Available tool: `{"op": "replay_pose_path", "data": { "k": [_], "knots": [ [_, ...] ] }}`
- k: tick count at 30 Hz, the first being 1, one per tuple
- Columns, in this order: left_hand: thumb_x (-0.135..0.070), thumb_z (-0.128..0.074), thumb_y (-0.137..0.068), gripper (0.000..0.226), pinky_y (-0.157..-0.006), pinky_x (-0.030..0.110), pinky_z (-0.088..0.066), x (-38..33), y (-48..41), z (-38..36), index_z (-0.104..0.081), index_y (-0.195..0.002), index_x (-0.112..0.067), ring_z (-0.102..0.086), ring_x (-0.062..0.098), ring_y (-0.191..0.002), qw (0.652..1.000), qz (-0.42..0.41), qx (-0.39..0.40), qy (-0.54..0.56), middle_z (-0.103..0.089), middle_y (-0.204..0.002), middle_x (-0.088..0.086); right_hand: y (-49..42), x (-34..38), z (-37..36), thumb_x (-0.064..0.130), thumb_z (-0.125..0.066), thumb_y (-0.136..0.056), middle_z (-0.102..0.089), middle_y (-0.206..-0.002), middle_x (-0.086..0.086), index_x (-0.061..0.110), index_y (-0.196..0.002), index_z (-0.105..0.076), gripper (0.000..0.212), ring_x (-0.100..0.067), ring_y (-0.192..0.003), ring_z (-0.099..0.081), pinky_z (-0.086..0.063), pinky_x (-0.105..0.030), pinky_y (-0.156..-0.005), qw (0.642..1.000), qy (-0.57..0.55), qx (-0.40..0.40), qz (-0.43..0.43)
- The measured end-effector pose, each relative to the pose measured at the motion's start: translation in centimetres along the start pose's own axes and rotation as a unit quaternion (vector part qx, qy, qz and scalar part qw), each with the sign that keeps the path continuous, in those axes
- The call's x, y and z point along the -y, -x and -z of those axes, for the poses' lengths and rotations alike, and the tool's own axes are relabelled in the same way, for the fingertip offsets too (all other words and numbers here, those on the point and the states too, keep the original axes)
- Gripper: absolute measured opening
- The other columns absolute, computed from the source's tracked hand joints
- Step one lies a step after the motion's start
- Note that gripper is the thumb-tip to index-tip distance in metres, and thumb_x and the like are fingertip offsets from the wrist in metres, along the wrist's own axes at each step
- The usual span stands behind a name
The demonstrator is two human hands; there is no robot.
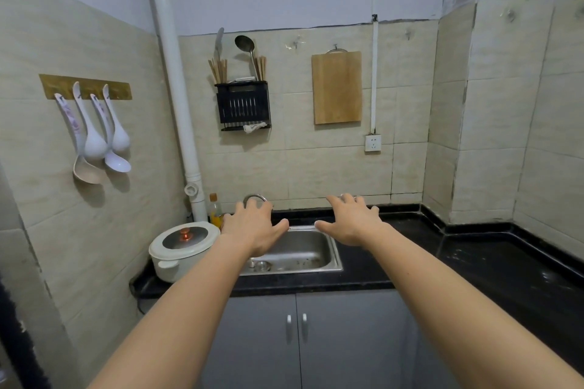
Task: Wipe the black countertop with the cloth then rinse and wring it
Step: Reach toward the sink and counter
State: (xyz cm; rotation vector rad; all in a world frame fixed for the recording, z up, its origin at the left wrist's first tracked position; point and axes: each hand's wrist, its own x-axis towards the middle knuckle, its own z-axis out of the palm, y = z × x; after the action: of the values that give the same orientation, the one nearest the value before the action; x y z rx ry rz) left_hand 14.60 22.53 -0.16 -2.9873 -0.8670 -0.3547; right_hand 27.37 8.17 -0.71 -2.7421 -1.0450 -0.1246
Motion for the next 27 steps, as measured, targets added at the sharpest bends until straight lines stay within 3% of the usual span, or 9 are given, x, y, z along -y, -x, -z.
{"op": "replay_pose_path", "data": {
  "k": [15,27],
  "knots": [
    [-0.055,-0.033,-0.091,0.062,-0.102,0.053,-0.035,4.2,-25.4,-4.4,-0.030,-0.144,-0.022,-0.031,0.035,-0.132,0.999,0.028,-0.010,-0.027,-0.032,-0.148,0.012,-26.8,0.2,-3.8,0.059,-0.042,-0.092,-0.024,-0.155,-0.009,0.024,-0.151,-0.017,0.073,-0.032,-0.141,-0.022,-0.025,-0.059,-0.110,0.999,0.023,0.003,0.022],
    [-0.051,-0.036,-0.093,0.059,-0.102,0.047,-0.036,9.9,-44.6,-9.5,-0.031,-0.142,-0.019,-0.029,0.032,-0.132,0.999,0.043,-0.018,0.017,-0.032,-0.146,0.010,-48.1,2.4,-9.2,0.055,-0.044,-0.091,-0.025,-0.153,-0.010,0.022,-0.149,-0.020,0.071,-0.033,-0.138,-0.025,-0.031,-0.053,-0.108,0.998,0.034,0.028,0.046]
  ]
}}
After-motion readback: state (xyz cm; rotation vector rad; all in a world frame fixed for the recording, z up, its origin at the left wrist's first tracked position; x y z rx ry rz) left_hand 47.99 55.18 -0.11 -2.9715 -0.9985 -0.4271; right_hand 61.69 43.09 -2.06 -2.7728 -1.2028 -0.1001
